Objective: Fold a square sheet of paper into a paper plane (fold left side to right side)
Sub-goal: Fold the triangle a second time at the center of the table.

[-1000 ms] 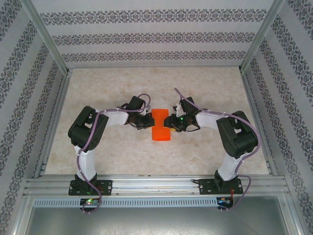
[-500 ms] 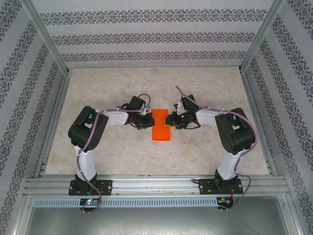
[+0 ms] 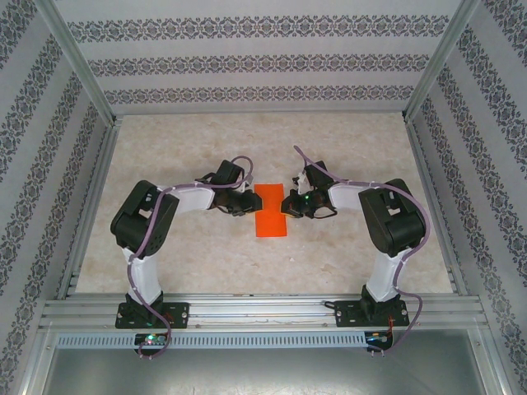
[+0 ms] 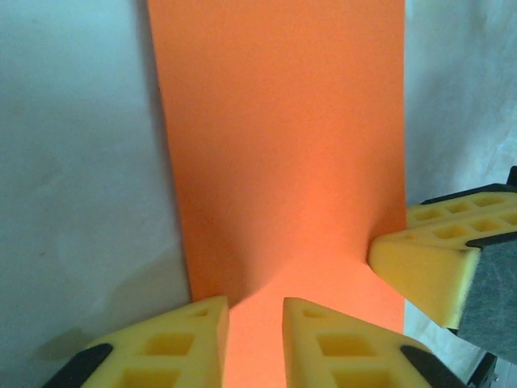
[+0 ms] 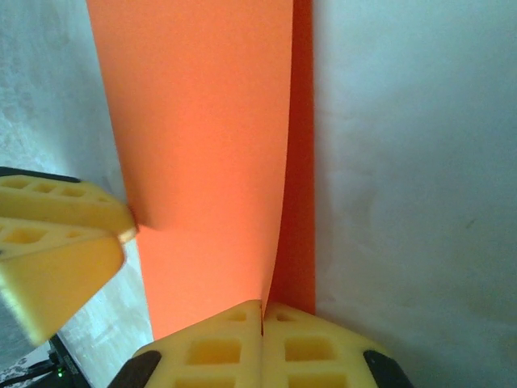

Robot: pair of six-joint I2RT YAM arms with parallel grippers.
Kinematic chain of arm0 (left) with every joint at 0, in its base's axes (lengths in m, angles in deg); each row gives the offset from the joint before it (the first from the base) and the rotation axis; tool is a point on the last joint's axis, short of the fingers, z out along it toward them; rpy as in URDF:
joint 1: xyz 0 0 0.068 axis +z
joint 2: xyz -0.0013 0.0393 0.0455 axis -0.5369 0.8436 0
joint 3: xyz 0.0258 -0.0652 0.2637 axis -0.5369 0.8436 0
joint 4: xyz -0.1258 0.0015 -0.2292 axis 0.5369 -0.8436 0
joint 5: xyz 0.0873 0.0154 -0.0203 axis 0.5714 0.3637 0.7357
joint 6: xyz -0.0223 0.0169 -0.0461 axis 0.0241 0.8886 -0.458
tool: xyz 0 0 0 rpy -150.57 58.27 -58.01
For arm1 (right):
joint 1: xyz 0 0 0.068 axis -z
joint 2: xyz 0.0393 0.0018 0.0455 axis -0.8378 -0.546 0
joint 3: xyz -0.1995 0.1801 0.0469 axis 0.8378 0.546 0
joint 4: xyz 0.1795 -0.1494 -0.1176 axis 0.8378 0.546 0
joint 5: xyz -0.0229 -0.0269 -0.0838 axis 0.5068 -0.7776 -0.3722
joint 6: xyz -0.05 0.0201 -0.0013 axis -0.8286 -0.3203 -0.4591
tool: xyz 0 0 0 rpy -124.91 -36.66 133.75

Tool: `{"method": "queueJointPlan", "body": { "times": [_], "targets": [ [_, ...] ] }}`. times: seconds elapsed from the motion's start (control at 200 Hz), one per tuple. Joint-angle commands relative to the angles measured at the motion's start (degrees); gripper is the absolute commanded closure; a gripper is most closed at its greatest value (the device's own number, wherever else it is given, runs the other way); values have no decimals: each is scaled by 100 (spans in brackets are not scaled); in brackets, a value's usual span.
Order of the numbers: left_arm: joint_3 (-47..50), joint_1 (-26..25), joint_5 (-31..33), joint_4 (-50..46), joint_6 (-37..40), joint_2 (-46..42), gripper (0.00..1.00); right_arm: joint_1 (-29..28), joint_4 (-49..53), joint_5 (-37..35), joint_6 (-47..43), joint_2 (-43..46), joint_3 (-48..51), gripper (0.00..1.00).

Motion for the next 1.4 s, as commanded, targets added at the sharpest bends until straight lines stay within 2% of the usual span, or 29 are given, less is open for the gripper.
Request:
{"method": "queueJointPlan", "body": {
  "times": [0.0,0.13,0.235,0.44,0.635,0.949,1.094,1.239,1.394],
  "targets": [
    [94,-55,186,-194,382,-606,69,32,34,103,82,102,-65,99],
    [357,-144,149,-105,930,-1159,63,41,131,190,419,199,-100,99],
    [568,-438,295,-242,1567,-1608,56,66,178,349,708,244,-104,99],
    [726,-1448,1391,-743,2714,-2195,42,127,169,488,1151,344,-23,100],
    [363,-2345,2562,-1264,3343,-1915,36,145,187,535,1252,415,-14,100],
    [-521,-3086,4123,-1931,3724,-802,30,146,189,530,1260,415,-6,100],
    [-788,-3197,4786,-2042,3704,-428,30,146,187,517,1260,419,-5,100],
    [-946,-3198,4984,-2059,3628,-242,30,142,181,521,1257,415,-6,100],
    [-966,-3197,4977,-2005,3563,-162,43,146,176,502,1251,411,3,99]
  ]
}}
